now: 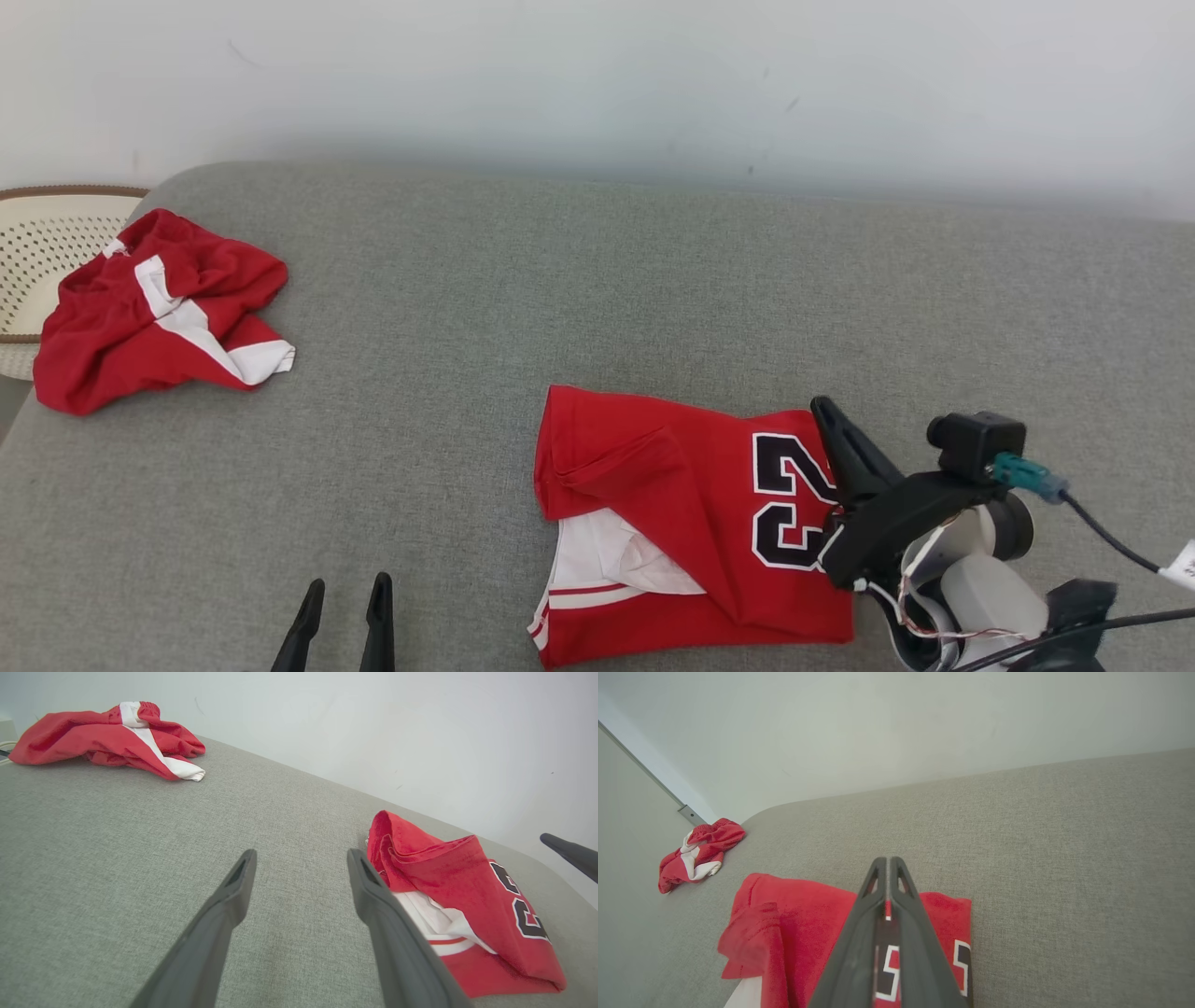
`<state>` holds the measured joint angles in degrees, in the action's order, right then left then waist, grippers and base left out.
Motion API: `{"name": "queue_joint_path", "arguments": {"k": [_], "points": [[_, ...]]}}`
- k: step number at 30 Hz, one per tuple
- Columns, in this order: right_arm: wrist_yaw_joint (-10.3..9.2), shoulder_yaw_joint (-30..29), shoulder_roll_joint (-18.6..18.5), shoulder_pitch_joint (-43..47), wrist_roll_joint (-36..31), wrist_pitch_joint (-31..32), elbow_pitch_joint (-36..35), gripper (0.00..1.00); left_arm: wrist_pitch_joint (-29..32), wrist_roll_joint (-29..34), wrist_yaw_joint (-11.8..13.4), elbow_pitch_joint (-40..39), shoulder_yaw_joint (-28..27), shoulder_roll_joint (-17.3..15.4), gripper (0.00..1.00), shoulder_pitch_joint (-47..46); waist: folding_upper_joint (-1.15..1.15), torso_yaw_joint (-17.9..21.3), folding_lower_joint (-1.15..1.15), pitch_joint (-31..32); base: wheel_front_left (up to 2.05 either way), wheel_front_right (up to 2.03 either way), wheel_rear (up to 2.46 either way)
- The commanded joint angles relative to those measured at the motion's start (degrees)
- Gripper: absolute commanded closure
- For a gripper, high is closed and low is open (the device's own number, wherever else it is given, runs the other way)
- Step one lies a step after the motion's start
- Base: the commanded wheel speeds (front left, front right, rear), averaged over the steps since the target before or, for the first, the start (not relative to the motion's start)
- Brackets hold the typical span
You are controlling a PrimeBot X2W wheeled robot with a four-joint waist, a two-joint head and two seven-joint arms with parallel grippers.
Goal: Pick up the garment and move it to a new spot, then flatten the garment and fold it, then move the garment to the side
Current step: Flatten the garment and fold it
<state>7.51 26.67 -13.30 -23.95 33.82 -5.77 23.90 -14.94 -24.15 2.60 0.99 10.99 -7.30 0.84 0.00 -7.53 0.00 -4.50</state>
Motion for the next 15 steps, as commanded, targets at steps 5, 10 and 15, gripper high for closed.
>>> {"name": "queue_joint_path", "arguments": {"k": [5, 10, 15], "points": [[-0.04, 3.2, 0.5, -1.4, -2.6, -2.2, 4.9, 1.0, -0.3, 0.1, -0.3, 0.0, -0.1, -0.1, 0.0, -0.4, 0.0, -0.4, 0.0, -0.6, 0.0, 0.0, 0.0], [-0.04, 6.7, 1.6, -3.7, -3.8, -5.0, 11.4, 1.0, -0.3, 0.3, -0.4, 0.0, -0.1, -0.3, 0.0, -0.8, 0.0, -1.0, 0.0, -1.1, 0.0, 0.0, 0.0], [-0.04, 10.2, 3.4, -5.5, -3.8, -7.4, 17.5, 1.0, -0.3, 0.4, -0.2, -0.2, -0.5, -0.4, 0.0, -1.1, 0.0, -1.5, 0.0, -1.4, 0.0, 0.0, 0.0]]}}
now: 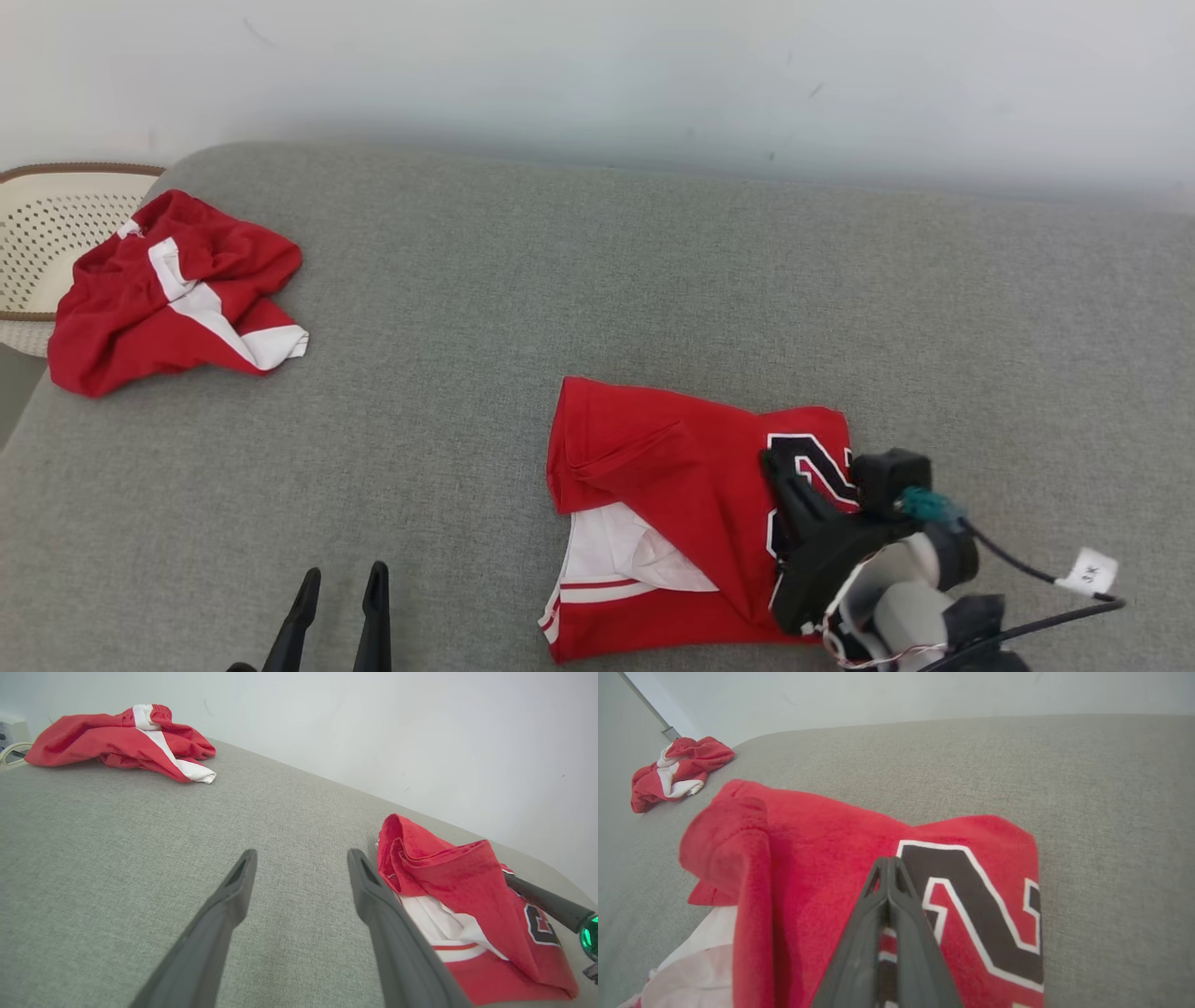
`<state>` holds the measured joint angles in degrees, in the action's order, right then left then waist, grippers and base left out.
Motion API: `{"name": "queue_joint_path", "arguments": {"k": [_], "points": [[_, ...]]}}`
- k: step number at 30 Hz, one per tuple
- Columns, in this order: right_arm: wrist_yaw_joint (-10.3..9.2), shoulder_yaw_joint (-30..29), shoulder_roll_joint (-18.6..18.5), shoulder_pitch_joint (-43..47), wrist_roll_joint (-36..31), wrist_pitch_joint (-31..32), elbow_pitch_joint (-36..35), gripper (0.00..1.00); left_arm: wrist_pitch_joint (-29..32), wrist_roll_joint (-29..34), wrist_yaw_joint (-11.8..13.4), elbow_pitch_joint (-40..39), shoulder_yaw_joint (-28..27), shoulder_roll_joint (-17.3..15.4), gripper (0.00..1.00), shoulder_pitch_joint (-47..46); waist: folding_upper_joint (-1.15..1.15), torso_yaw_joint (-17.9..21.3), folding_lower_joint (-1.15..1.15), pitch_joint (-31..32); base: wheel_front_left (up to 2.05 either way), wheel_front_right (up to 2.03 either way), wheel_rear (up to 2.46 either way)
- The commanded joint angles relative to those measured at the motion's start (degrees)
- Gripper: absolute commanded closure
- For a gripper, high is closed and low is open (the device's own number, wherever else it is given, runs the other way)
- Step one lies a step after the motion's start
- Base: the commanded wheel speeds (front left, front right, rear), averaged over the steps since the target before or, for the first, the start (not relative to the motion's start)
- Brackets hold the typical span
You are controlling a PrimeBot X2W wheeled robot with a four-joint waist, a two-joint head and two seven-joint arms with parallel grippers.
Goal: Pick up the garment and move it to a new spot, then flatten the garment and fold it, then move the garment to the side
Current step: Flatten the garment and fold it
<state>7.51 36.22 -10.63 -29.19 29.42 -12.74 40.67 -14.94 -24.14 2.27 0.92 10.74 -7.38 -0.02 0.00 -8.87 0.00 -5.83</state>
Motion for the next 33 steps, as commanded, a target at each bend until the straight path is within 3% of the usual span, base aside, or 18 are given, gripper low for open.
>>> {"name": "queue_joint_path", "arguments": {"k": [1, 8, 16, 25, 30, 31, 33], "points": [[-0.04, 1.1, 1.1, -0.6, 0.7, -0.8, 1.6, 1.0, -0.3, 0.4, 0.1, -0.2, -0.3, -0.3, 0.0, -0.2, 0.0, -0.2, 0.0, 0.0, 0.0, 0.0, 0.0], [-0.04, 5.3, 4.6, -1.9, 2.9, -2.2, 6.0, 1.0, -0.3, 0.6, -0.3, 0.1, -0.8, -0.2, 0.0, -0.4, 0.0, -0.8, 0.0, -0.1, 0.0, 0.0, 0.0], [-0.04, 12.6, 6.6, -0.7, 8.2, -2.5, 4.0, 1.0, -0.3, 0.8, -0.3, 0.1, -1.0, 0.2, 0.0, -0.3, 0.0, -1.4, 0.0, -0.1, 0.0, 0.0, 0.0], [-0.04, 23.1, 5.0, 0.9, 15.2, -2.5, 0.7, 1.0, -0.3, 0.9, -0.5, 0.0, -1.9, 0.8, 0.0, 0.3, 0.0, -1.2, 0.0, 0.0, 0.0, 0.0, 0.0], [-0.04, 20.9, 2.5, -1.2, 17.3, -2.5, -3.0, 0.99, -0.3, 1.2, -0.1, -1.1, -2.6, 1.2, 0.0, 1.1, 0.0, 0.3, 0.0, 0.2, 0.0, 0.0, 0.0], [-0.04, 19.6, 1.9, -1.4, 16.9, -2.5, -3.7, 0.7, -0.3, 1.2, -0.1, -1.5, -2.9, 1.2, 0.0, 1.2, 0.0, 0.6, 0.0, 0.3, 0.0, 0.0, 0.0], [-0.04, 16.3, 0.6, -1.8, 15.7, -2.5, -5.1, 0.0, -0.3, 1.5, -0.1, -2.0, -3.3, 1.3, 0.0, 1.5, 0.0, 1.1, 0.0, 0.3, 0.0, 0.0, 0.0]]}}
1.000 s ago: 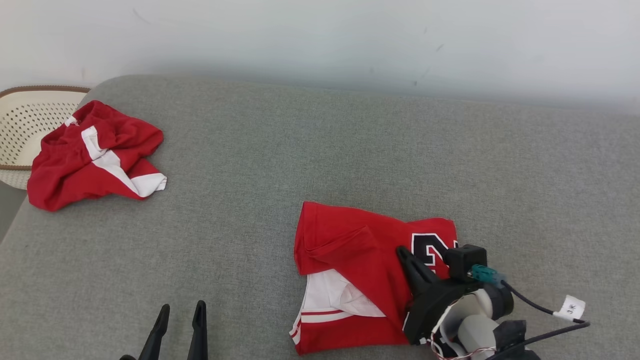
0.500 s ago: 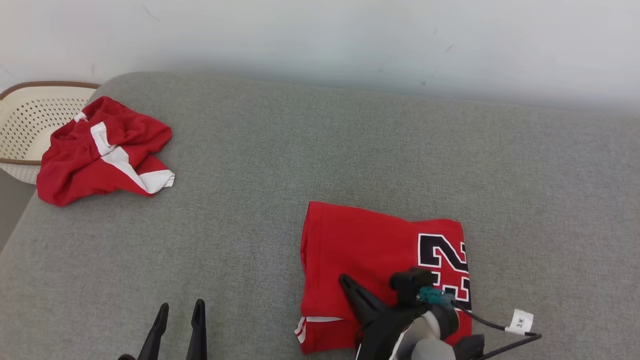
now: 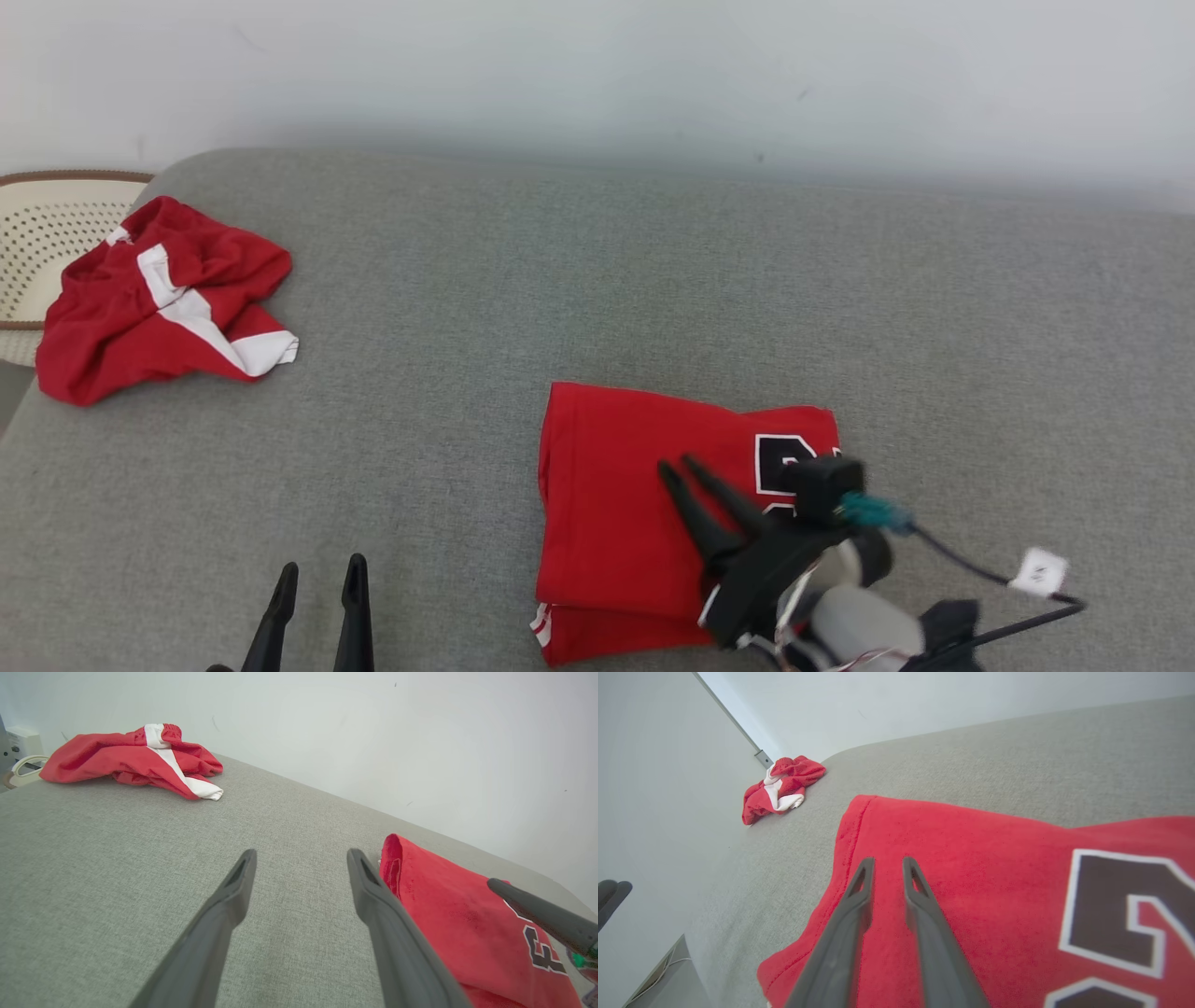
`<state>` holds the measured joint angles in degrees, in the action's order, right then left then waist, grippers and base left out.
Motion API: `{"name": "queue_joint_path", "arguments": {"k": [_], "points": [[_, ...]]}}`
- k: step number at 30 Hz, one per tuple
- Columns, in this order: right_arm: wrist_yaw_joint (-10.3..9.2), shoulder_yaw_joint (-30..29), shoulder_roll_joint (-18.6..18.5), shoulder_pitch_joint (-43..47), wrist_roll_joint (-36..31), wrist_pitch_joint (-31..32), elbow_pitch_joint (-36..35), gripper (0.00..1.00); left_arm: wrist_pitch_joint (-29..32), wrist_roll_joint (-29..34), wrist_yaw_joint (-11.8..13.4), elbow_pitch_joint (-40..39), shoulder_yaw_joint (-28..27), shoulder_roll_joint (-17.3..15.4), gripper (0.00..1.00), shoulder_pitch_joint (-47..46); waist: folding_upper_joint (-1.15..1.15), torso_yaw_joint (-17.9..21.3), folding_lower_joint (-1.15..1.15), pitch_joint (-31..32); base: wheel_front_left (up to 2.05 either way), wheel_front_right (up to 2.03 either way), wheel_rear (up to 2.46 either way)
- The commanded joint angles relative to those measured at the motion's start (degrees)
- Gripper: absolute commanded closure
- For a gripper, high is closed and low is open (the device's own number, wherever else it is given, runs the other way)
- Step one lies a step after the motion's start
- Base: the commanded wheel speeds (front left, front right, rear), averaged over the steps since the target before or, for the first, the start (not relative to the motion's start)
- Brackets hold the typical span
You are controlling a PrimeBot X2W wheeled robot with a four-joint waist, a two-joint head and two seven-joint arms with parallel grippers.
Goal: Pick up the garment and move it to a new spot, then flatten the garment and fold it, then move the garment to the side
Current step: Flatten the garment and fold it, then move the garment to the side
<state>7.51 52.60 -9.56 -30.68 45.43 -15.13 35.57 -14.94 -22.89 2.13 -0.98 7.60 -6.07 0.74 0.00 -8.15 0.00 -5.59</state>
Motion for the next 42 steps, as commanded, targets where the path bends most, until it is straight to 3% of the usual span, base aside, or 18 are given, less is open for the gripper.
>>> {"name": "queue_joint_path", "arguments": {"k": [1, 9, 14, 40, 42], "points": [[-0.04, -1.9, -1.1, -0.3, -0.8, -0.1, -0.6, 0.0, -0.3, 0.4, 0.2, -0.4, -0.4, 0.1, 0.0, 0.8, 0.0, 0.6, 0.0, 0.1, 0.0, 0.0, 0.0], [-0.04, -16.1, -5.9, 2.4, -6.7, -0.1, -3.4, 0.0, -0.3, 1.7, 0.4, -1.3, -2.1, 0.0, 0.0, 1.8, 0.0, 2.2, 0.0, 0.7, 0.0, 0.0, 0.0], [-0.04, -19.6, -7.4, 4.6, -7.4, 0.3, -1.8, 0.0, -0.3, 2.2, 0.4, -1.5, -2.7, 0.2, 0.0, 2.2, 0.0, 2.8, 0.0, 1.0, 0.0, 0.0, 0.0], [-0.04, -15.6, -5.4, 8.1, 0.7, 12.0, 0.4, 0.0, -0.3, 2.8, -0.9, 0.2, -2.4, 0.9, 0.0, 1.7, 0.0, 2.9, 0.0, 0.5, 0.0, 0.0, 0.0], [-0.04, -14.7, -5.1, 7.7, 1.2, 12.8, 1.0, 0.21, -0.3, 2.8, -0.9, 0.2, -2.5, 1.0, 0.0, 1.6, 0.0, 2.9, 0.0, 0.3, 0.0, 0.0, 0.0]]}}
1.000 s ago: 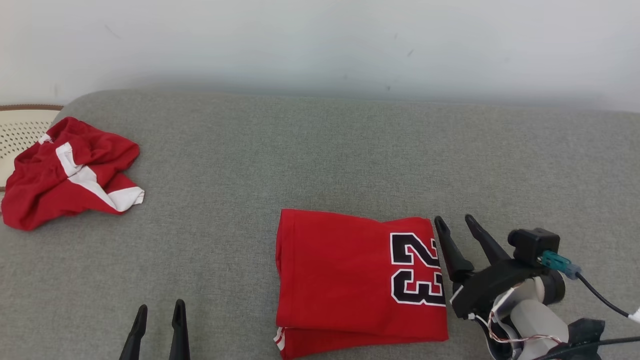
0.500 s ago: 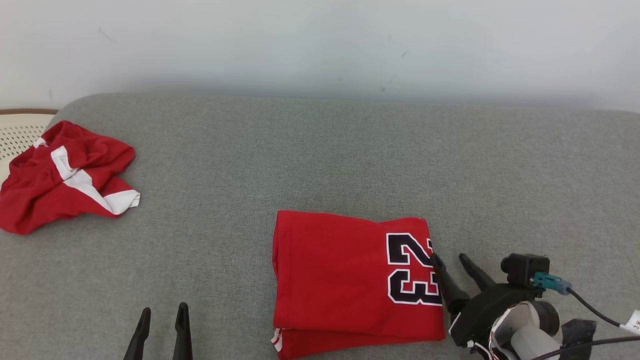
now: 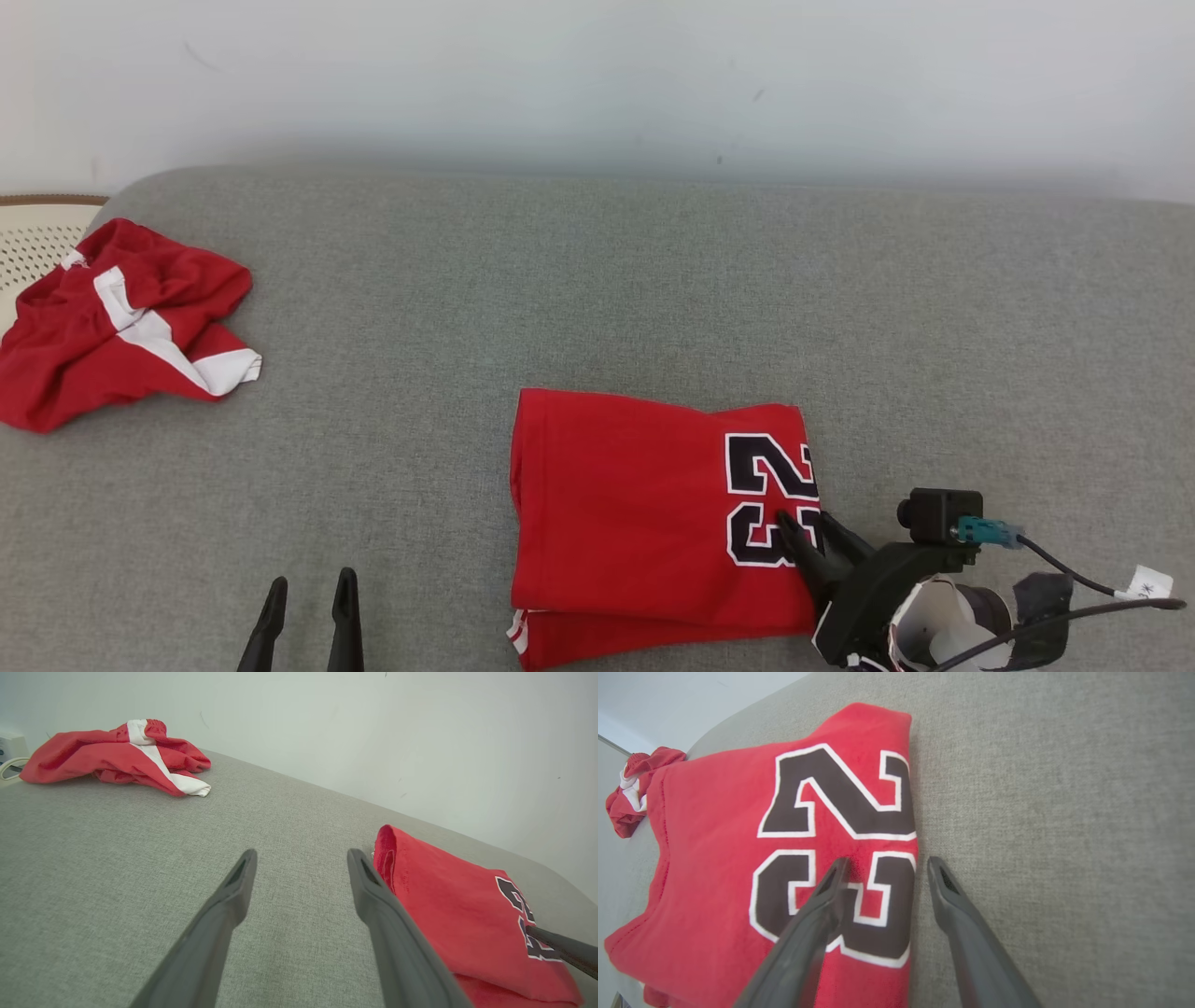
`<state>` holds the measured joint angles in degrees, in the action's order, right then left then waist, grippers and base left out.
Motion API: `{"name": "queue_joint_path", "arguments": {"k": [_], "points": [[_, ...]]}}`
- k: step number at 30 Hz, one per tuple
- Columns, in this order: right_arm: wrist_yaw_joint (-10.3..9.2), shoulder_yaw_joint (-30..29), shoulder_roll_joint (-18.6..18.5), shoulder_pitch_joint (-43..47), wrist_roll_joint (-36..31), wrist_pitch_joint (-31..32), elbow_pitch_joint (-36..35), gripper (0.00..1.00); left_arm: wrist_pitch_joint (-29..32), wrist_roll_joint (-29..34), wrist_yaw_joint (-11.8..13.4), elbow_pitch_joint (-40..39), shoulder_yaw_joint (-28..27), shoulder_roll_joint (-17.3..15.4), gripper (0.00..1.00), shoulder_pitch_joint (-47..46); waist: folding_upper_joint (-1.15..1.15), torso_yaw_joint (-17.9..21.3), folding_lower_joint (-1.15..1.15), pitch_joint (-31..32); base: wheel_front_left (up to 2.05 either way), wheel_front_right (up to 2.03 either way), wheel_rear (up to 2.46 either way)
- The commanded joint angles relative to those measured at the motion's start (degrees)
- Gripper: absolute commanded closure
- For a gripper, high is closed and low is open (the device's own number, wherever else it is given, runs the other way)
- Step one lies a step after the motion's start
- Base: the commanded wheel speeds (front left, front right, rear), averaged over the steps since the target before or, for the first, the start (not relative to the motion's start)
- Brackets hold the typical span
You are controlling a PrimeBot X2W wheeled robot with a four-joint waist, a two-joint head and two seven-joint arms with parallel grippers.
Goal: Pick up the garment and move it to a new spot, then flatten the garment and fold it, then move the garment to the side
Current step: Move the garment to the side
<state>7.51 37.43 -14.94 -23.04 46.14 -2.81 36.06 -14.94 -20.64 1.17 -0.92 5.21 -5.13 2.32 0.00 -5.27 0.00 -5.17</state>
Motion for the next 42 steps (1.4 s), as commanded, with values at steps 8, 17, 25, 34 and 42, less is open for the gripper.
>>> {"name": "queue_joint_path", "arguments": {"k": [8, 17, 25, 34, 42], "points": [[-0.04, 2.5, 0.0, -3.7, 0.4, -1.4, 1.4, 1.0, -0.3, 0.6, -0.3, 0.4, -0.6, 0.2, 0.0, -0.5, 0.0, 0.5, 0.0, -0.8, 0.0, 0.0, 0.0], [-0.04, 2.0, -4.1, -9.8, -0.5, -3.3, 2.1, 1.0, -0.3, 0.7, -0.4, 0.1, -1.1, 0.7, 0.0, -0.3, 0.0, 1.9, 0.0, -1.1, 0.0, 0.0, 0.0], [-0.04, 0.9, -8.2, -16.8, -2.1, -2.6, 2.6, 1.0, -0.3, 1.0, -0.8, -0.6, -1.3, 0.6, 0.0, -1.3, 0.0, 3.5, 0.0, -3.3, 0.0, 0.0, 0.0], [-0.04, -1.9, -12.9, -25.0, -2.9, -2.3, 5.7, 1.0, -0.1, 1.3, -1.2, -2.7, -2.0, -1.3, 0.0, -3.6, 0.0, 6.4, 0.0, -8.1, 0.0, 0.0, 0.0], [-0.04, -3.9, -15.3, -32.1, -2.9, -2.9, 10.0, 1.0, 1.3, 2.1, -1.4, -6.0, -2.2, -3.4, 0.0, -6.1, 0.0, 8.3, 0.0, -12.7, 0.0, 0.0, 0.0]]}}
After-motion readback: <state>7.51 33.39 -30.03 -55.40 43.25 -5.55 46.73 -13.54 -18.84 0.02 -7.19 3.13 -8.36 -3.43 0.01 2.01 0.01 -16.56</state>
